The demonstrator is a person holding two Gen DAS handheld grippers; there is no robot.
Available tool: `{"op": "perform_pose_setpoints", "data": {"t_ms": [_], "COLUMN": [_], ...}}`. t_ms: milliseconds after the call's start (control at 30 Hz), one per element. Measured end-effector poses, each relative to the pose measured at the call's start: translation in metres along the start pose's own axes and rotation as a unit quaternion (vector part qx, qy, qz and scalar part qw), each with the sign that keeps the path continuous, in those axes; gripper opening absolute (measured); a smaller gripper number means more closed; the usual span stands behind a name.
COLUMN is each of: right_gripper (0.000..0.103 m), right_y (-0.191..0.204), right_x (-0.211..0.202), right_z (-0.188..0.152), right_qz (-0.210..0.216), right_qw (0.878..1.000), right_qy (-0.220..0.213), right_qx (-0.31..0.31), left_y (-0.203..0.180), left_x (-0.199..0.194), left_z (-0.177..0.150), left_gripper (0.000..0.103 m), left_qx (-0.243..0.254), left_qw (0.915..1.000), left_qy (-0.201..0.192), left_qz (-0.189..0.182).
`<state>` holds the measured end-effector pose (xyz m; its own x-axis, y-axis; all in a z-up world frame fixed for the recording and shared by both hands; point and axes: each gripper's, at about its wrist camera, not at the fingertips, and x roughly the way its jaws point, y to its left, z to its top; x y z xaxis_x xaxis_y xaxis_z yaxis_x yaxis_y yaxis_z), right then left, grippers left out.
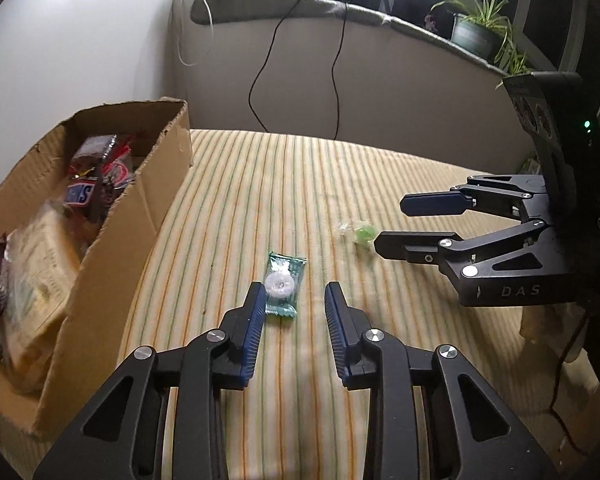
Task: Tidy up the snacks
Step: 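Grasp the green mint packet with the left gripper while the right gripper grasps the clear-wrapped green candy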
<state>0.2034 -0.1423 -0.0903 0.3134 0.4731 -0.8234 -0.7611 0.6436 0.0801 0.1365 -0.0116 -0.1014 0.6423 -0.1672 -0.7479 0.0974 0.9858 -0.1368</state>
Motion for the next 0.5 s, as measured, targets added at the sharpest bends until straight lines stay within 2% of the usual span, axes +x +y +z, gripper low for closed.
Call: {"op": "perform_pose_setpoints", "data": {"t_ms": [200,333,500], "right_gripper": [0.05,0.05,0.041], "right_y": [-0.001,0.002,0.004], "right_x": [0.018,0.024,0.025], "right_z": [0.002,0.004,0.006], "right_qz": [0.018,0.018,0.014], "right_qw": [1.0,1.0,1.0], "right_qy": [0.015,0.019,0.02], "right_qx": [-0.002,-0.01,-0.017], "left_y": [0.002,0.001,0.0], "left_x": [0.011,0.017,0.027], "left_z": [0.002,0.005,0.006], "left_gripper": [0.029,0.029,0.029], "left_qx": [0.004,0.01,0.019], "left_qw": [0.9999,0.9997,0.9994], "left_qy": [0.011,0.018,0.023], "left_qz": [0.011,0.013,0.016]}}
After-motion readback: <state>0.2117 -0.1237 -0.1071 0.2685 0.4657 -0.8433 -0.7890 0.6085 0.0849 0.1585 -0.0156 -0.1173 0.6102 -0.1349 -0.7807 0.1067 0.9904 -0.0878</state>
